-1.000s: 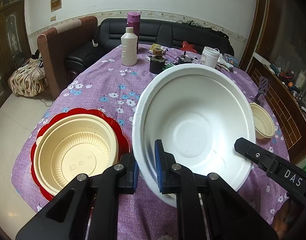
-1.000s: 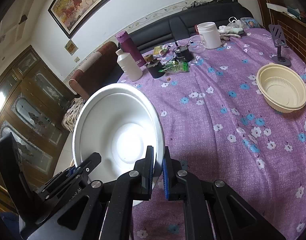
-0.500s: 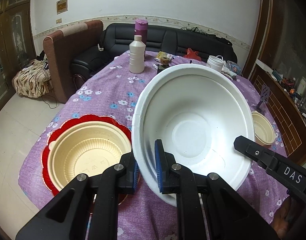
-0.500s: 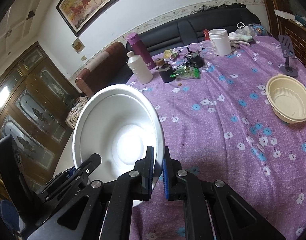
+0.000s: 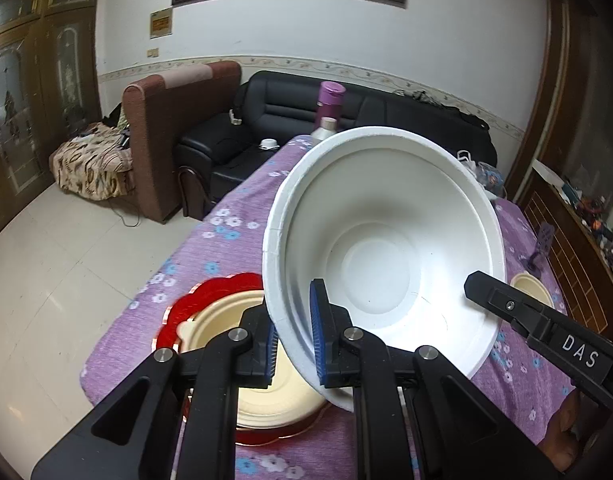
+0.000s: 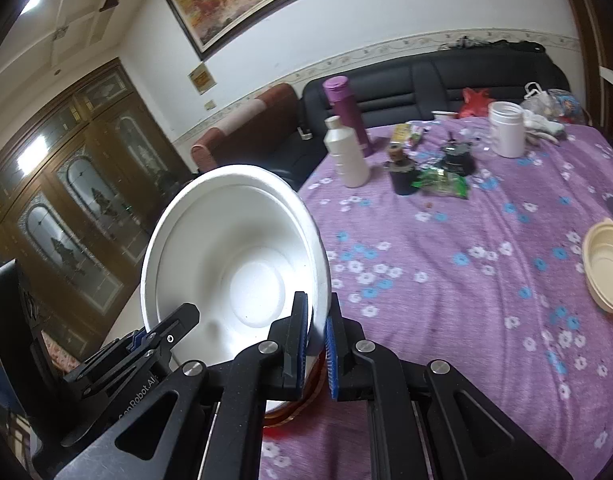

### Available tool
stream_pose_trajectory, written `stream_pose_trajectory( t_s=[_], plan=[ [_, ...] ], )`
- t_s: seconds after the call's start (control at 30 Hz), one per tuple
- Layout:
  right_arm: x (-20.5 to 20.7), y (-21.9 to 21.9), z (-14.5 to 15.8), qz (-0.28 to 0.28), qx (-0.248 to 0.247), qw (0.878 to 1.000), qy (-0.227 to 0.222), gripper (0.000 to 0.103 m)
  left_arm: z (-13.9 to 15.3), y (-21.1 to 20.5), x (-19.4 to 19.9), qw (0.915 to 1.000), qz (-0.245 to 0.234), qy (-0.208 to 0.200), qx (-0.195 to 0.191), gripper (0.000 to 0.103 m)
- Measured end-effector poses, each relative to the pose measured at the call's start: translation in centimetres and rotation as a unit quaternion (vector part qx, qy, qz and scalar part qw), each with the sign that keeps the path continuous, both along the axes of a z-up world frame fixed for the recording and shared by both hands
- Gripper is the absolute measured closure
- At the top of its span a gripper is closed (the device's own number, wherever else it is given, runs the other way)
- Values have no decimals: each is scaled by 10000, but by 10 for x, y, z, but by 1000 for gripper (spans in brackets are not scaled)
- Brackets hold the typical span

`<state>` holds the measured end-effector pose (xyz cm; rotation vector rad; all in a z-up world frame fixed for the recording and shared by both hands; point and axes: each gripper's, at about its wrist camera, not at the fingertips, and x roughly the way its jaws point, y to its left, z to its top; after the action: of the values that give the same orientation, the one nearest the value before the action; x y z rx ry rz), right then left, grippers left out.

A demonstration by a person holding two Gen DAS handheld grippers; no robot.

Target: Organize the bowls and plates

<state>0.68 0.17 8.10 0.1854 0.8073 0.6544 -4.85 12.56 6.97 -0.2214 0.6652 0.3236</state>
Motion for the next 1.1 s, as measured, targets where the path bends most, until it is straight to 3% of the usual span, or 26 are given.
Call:
stream_pose_trajectory(
  t_s=[0.4,1.1],
  plan=[
    [0,50,-2,585,-22,9981,211,95,-3,34,-17,9994,335,80,-24,91],
    [8,74,-62,695,-484,9927,857,95,-56,50,-16,9953,426,759,-425,91]
  ],
)
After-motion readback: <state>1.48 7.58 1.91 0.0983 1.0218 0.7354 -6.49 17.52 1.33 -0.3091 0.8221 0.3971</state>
